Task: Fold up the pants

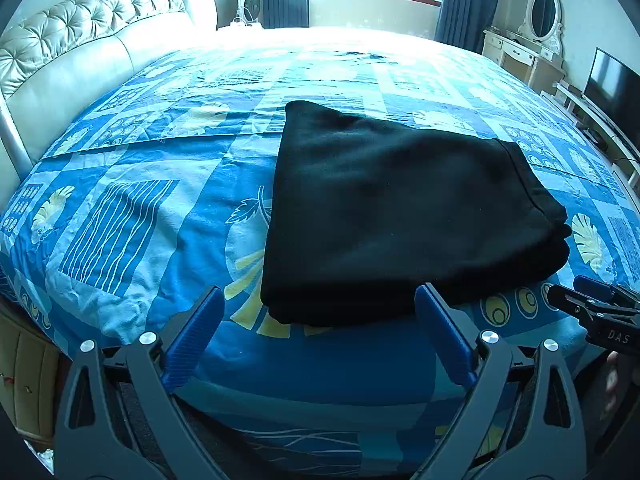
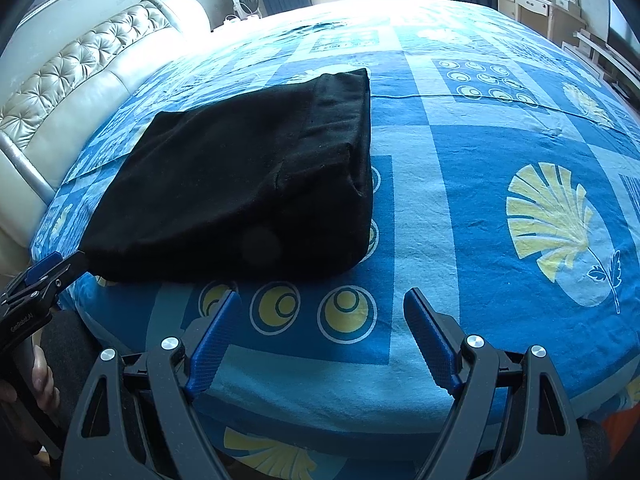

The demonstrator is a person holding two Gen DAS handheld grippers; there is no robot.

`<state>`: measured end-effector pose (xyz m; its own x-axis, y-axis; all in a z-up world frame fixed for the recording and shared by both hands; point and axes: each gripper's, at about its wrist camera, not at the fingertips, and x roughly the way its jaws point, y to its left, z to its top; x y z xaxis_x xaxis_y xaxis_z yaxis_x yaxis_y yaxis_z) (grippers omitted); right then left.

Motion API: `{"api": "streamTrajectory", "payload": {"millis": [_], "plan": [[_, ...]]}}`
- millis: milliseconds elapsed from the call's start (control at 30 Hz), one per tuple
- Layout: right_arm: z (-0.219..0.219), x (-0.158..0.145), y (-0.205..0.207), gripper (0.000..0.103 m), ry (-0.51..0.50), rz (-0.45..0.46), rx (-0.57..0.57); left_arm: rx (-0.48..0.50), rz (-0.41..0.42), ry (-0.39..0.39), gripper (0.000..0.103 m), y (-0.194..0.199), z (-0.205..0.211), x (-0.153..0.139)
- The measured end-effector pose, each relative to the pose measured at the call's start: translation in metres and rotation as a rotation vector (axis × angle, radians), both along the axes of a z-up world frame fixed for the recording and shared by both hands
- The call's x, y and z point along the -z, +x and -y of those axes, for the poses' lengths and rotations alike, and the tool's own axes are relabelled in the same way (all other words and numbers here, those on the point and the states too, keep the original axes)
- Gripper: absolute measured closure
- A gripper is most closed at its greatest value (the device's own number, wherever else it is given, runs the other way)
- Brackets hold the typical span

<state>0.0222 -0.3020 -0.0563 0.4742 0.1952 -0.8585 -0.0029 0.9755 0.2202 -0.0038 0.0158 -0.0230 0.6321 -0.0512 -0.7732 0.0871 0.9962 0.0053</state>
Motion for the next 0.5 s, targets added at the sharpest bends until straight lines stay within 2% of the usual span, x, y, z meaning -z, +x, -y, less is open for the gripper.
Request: {"api": "streamTrajectory", "payload": {"millis": [500], "plan": [[-0.0047, 0.0028, 0.0011, 0.021, 0.002, -0.013, -0.017, 0.004, -0.005, 0.009, 0.007, -0.0003, 0.0021, 0.0005]]}}
